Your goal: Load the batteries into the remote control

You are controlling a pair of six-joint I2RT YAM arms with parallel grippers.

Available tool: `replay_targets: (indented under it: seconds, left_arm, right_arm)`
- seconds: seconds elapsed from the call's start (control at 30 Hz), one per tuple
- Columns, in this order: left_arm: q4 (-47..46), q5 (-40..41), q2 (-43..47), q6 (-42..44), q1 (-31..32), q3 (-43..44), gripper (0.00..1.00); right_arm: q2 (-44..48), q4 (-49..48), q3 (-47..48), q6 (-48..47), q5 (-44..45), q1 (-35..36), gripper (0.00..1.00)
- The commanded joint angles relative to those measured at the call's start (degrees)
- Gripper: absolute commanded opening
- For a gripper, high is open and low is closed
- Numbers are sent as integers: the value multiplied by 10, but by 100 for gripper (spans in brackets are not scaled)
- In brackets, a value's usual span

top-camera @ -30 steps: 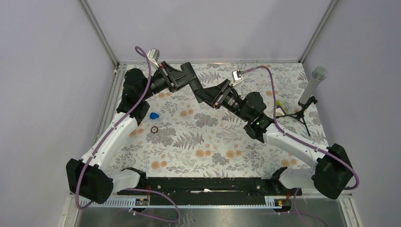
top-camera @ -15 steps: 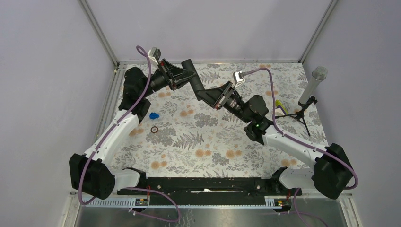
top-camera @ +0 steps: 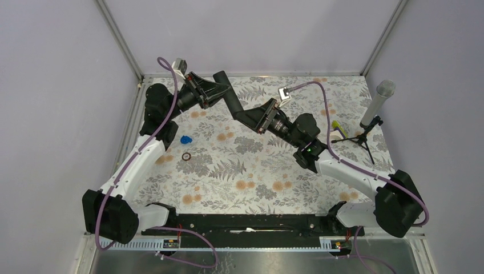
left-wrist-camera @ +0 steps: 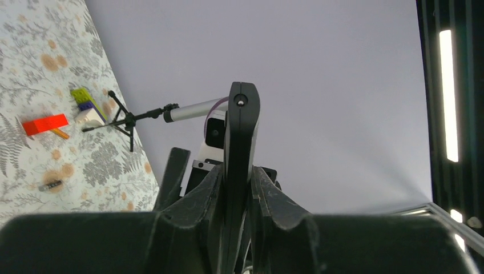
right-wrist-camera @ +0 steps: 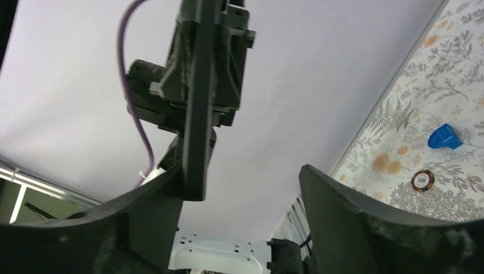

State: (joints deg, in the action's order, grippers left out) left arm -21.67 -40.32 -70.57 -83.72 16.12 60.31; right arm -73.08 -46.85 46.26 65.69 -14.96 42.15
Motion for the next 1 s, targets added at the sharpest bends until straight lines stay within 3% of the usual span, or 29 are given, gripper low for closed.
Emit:
replay_targets:
  seconds: [0.0, 0.13, 0.33, 0.43, 0.63, 0.83, 0.97]
  left_arm:
    - [-28, 20, 41, 12, -7, -5, 0]
    - [-27, 16, 42, 17, -7, -19, 0]
    - [-26, 15, 46, 19, -7, -31, 0]
    - [-26, 13, 47, 20, -7, -33, 0]
    - [-24, 8, 56, 23, -7, -38, 0]
    - [-23, 12, 60, 18, -7, -29, 0]
    - [-21, 5, 51, 14, -8, -1, 0]
  right_arm:
    - [-35, -12, 33, -33, -58, -4, 86]
    - [-56, -31, 54, -32, -58, -5, 97]
    - [-89, -59, 83, -1, -78, -5, 95]
    - [-108, -56, 97, 16, -87, -7, 90]
    - [-124, -53, 101, 36, -80, -9, 75]
    - [-120, -42, 80, 46, -87, -12, 40]
    - [-117, -60, 46, 52, -104, -18, 25]
